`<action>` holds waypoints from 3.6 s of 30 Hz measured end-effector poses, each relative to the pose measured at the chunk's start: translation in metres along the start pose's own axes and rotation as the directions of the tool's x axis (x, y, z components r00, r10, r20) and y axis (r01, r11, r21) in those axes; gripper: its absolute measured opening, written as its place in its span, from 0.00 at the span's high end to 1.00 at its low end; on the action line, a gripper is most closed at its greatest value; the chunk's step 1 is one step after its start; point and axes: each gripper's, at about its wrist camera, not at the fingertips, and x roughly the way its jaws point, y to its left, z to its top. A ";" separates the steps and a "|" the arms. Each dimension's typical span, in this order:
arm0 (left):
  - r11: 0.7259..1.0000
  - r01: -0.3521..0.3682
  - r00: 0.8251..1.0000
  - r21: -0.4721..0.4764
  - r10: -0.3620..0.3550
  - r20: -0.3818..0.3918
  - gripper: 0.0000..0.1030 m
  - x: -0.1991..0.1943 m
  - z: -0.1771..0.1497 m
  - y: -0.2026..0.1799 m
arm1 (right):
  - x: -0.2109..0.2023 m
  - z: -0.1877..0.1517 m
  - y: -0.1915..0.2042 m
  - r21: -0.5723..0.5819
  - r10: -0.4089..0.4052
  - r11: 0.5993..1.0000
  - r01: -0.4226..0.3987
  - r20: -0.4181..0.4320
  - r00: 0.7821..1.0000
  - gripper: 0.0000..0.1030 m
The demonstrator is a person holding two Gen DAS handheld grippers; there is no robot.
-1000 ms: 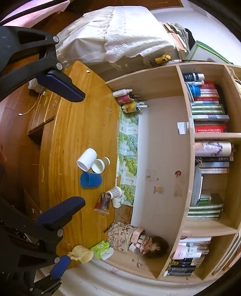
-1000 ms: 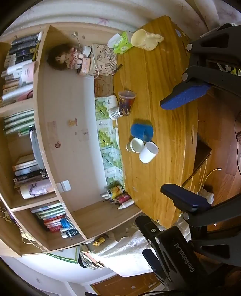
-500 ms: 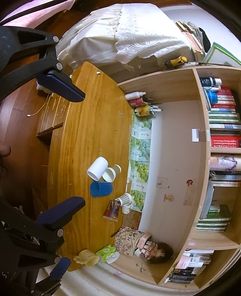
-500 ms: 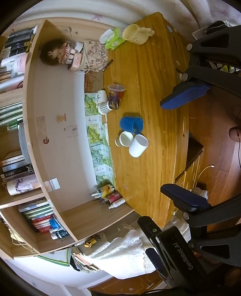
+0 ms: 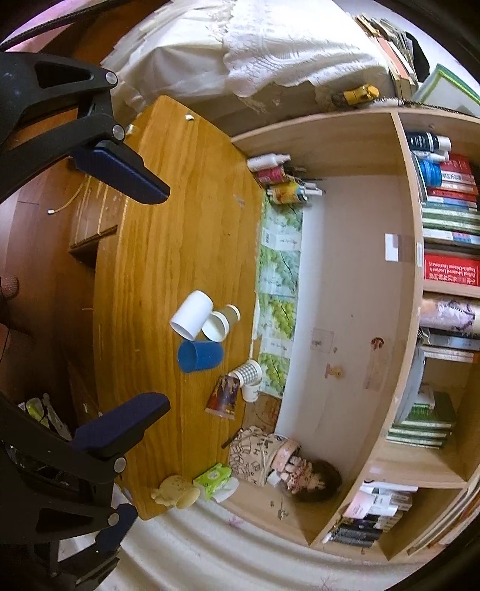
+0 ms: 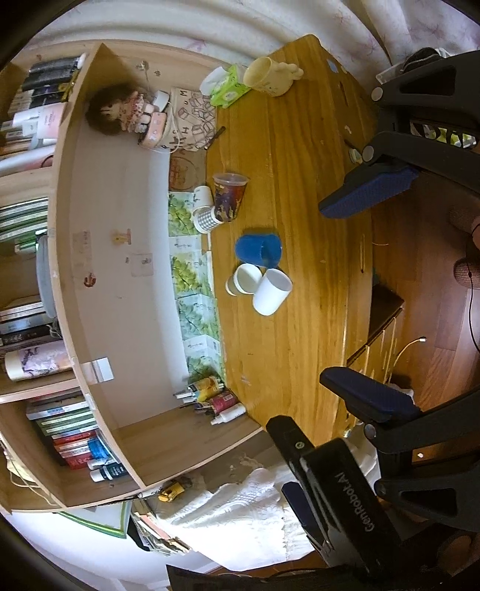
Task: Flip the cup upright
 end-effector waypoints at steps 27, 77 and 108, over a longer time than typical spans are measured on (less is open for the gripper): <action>1.000 -0.012 0.999 -0.014 0.011 -0.042 0.01 0.086 0.052 -0.034 | 0.077 0.051 -0.036 -0.131 0.119 0.984 -0.123 -0.036 0.992 0.19; 0.733 0.251 0.842 0.632 0.156 -0.516 0.01 0.398 0.101 -0.223 | 0.286 0.096 -0.200 -0.243 0.203 0.932 -0.269 -0.266 0.942 0.19; -0.309 0.477 0.868 0.823 0.016 -0.497 0.02 0.439 0.034 -0.302 | 0.306 0.076 -0.218 -0.146 0.180 0.962 -0.232 -0.304 0.936 0.19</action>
